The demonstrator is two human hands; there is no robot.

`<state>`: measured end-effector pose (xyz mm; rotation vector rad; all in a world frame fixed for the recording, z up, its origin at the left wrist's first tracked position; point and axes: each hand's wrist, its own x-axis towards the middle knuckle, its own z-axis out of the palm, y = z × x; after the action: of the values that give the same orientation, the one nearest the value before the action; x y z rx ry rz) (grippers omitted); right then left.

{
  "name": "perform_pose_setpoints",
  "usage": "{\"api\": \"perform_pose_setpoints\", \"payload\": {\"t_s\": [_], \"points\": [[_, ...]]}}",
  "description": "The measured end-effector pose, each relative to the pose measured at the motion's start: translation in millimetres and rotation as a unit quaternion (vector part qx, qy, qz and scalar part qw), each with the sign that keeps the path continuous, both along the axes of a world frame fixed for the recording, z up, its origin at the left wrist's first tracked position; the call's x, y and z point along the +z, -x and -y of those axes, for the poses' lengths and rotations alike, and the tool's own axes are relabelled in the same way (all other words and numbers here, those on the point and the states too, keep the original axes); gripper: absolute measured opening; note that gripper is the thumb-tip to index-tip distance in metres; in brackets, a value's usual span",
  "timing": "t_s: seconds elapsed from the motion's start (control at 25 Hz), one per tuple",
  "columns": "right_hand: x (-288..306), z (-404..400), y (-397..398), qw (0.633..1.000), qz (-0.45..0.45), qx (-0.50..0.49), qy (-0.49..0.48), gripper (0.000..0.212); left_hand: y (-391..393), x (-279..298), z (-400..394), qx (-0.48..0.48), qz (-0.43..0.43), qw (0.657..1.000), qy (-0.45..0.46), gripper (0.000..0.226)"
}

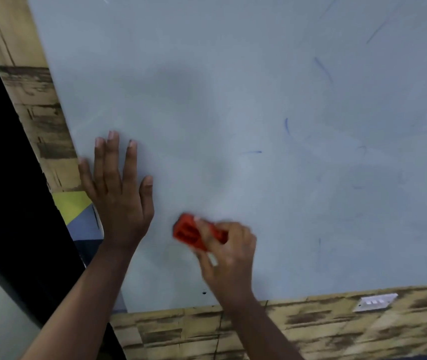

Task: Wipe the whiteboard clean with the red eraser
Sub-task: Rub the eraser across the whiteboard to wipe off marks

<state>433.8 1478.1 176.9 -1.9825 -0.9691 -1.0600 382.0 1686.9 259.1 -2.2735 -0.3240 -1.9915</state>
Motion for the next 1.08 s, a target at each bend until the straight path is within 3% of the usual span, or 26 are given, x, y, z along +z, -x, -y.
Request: {"api": "perform_pose_setpoints", "payload": {"t_s": [0.08,0.2,0.44,0.6,0.72,0.92,1.08], "points": [[-3,-3,1,0.998,0.032,0.01,0.049,0.058,-4,-4,-2,0.017,0.0,1.0,-0.005,0.057],[38,10,-9,0.995,0.09,0.011,0.048,0.055,-5,-5,-2,0.015,0.001,1.0,-0.007,0.058],[165,78,-80,0.977,0.099,-0.097,-0.161,0.06,-5,-7,-2,0.012,0.009,1.0,-0.01,0.057],[186,92,-89,0.966,0.039,-0.057,-0.247,0.062,-7,-9,-2,0.017,0.014,1.0,-0.011,0.057],[167,60,-71,0.977,0.079,-0.035,-0.196,0.058,-8,-10,-2,0.02,0.017,1.0,-0.017,0.057],[77,12,-27,0.988,0.147,0.031,0.034,0.051,-8,-11,-3,0.015,0.015,1.0,-0.013,0.058],[87,15,-34,0.976,0.198,0.031,0.084,0.051,-6,-11,-3,0.019,0.012,1.0,-0.02,0.057]]}}
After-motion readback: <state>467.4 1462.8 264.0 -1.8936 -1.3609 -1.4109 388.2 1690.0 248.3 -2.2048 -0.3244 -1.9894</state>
